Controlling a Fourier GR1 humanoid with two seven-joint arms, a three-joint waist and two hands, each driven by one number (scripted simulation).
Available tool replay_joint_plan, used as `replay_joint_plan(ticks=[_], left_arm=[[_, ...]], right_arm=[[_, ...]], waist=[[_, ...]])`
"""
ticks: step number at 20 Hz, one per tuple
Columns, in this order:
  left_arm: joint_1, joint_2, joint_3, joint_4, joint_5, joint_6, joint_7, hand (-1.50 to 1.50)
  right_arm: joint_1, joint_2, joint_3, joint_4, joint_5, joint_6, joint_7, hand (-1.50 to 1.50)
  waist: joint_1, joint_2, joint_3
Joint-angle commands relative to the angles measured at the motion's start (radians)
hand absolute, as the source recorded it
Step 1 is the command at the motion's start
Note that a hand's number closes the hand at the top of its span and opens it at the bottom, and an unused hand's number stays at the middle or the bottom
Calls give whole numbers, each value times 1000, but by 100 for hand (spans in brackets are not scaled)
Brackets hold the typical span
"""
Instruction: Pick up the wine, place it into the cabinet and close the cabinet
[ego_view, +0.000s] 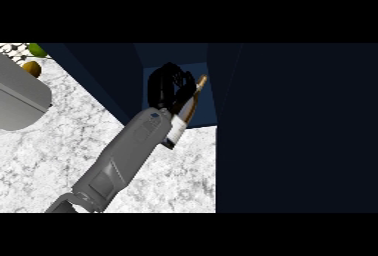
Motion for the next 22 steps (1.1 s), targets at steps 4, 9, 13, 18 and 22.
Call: replay_joint_plan(ticks=[4,9,13,18,22], left_arm=[[-120,-3,-29,151,45,16,62,150],[-165,-3,-64,260,6,96,116,150],[-164,-3,-89,259,12,100,97,-150],[-181,-3,-104,358,-16,102,122,-150],[-171,-3,-101,352,-6,90,114,-150]], right_arm=[[-6,-21,-29,-33,-106,10,20,-150],[1,-28,-33,-29,-111,28,8,-150],[-27,-10,-8,-43,-73,-24,47,-150],[-16,-49,-48,-46,-114,18,34,-150],[-27,-20,-1,-27,-83,5,32,-150]], waist=[[-15,5,1],[-30,9,2],[-11,8,0],[-26,13,1],[-17,14,0]])
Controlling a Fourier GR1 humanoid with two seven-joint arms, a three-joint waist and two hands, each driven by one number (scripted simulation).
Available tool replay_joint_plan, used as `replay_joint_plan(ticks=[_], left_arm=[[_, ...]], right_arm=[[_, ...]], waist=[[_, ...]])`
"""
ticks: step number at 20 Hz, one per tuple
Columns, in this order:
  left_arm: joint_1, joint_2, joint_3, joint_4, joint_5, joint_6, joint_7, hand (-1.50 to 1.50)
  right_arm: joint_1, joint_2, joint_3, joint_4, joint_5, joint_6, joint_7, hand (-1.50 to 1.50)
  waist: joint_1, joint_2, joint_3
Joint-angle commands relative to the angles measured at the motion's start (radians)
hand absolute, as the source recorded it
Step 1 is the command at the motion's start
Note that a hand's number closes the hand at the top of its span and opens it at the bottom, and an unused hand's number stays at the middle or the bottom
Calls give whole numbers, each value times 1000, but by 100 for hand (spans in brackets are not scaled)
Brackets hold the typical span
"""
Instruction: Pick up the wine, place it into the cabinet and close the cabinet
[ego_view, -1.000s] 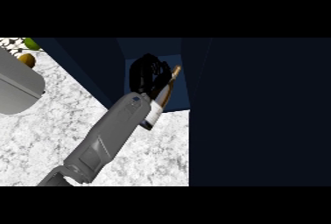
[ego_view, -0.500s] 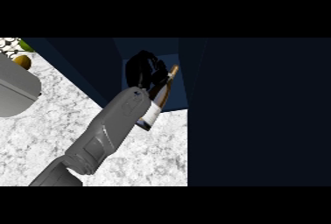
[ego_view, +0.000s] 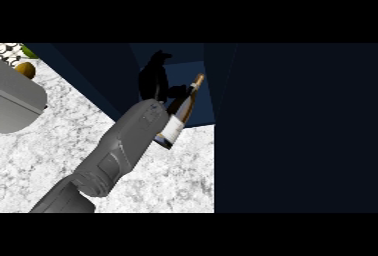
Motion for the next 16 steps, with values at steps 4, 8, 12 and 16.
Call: replay_joint_plan(ticks=[4,8,12,16], left_arm=[[20,0,12,1,19,7,-12,-150],[45,0,65,-68,70,26,-107,-150],[89,0,123,-128,132,-5,-228,-150],[106,0,130,-197,179,25,-293,-150]], right_arm=[[25,5,3,-38,-66,9,1,-150],[55,-10,7,-61,-78,16,12,-150],[55,12,36,-76,-36,-9,17,-150],[57,-26,8,-96,-94,-5,46,-150]], waist=[[-6,1,0],[3,-2,-2],[23,-5,-3],[26,-12,-2]])
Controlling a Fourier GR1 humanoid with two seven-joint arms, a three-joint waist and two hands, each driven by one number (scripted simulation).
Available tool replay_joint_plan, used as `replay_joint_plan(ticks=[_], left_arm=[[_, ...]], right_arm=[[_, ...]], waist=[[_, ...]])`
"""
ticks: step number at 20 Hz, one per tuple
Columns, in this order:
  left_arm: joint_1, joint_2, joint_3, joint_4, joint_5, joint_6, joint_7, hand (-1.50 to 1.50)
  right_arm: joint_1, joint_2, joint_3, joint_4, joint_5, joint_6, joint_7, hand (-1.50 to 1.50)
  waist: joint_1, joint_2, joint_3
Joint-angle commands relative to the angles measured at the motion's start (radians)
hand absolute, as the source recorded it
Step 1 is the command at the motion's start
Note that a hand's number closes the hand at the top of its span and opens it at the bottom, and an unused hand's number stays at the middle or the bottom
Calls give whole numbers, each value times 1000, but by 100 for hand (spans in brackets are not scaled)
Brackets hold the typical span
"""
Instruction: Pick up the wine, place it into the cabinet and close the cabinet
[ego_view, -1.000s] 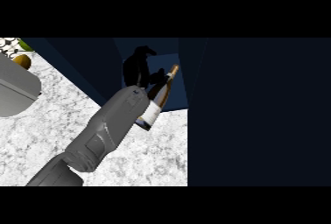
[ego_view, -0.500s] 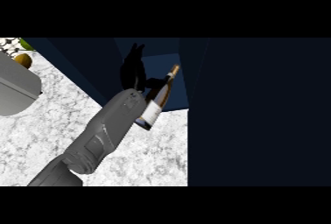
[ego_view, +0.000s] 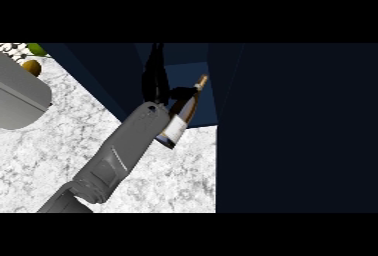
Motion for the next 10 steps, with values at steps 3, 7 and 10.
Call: replay_joint_plan(ticks=[3,7,10], left_arm=[[54,0,43,-95,94,15,-152,-150],[55,0,67,-144,165,3,-210,-150],[111,0,55,-224,242,56,-255,-150]], right_arm=[[12,13,29,-85,-29,-41,47,-150],[26,17,47,-115,-12,-57,56,-150],[53,8,27,-146,-38,-72,67,-150]], waist=[[19,-7,0],[34,-16,1],[34,-21,1]])
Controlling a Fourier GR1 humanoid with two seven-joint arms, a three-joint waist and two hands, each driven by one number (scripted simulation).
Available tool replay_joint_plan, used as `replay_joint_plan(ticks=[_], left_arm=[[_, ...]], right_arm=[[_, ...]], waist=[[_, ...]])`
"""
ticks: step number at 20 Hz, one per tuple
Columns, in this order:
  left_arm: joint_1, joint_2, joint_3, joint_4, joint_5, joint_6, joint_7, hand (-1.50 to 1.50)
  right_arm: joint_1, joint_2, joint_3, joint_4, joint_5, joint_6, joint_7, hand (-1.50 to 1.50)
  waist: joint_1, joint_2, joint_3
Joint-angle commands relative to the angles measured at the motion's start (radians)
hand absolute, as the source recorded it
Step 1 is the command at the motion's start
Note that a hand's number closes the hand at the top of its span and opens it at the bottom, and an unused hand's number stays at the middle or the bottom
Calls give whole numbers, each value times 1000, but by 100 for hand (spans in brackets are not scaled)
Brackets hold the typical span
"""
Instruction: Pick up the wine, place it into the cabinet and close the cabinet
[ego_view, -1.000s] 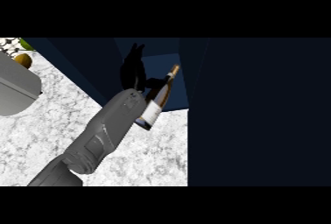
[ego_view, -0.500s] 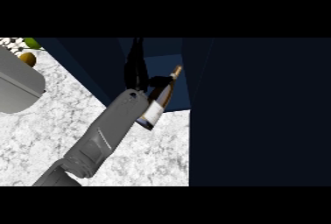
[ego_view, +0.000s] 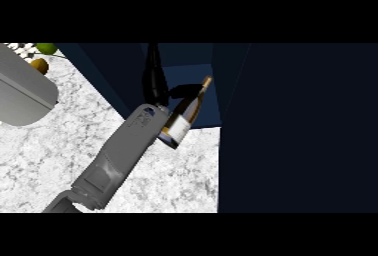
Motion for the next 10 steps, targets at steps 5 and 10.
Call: replay_joint_plan(ticks=[5,10], left_arm=[[77,-1,51,-139,179,-67,-180,-150],[147,-1,-80,-268,249,-83,-150,-150]], right_arm=[[57,-5,3,-173,-37,-66,75,-150],[55,0,18,-169,-14,-86,82,-150]], waist=[[29,-9,0],[61,-20,2]])
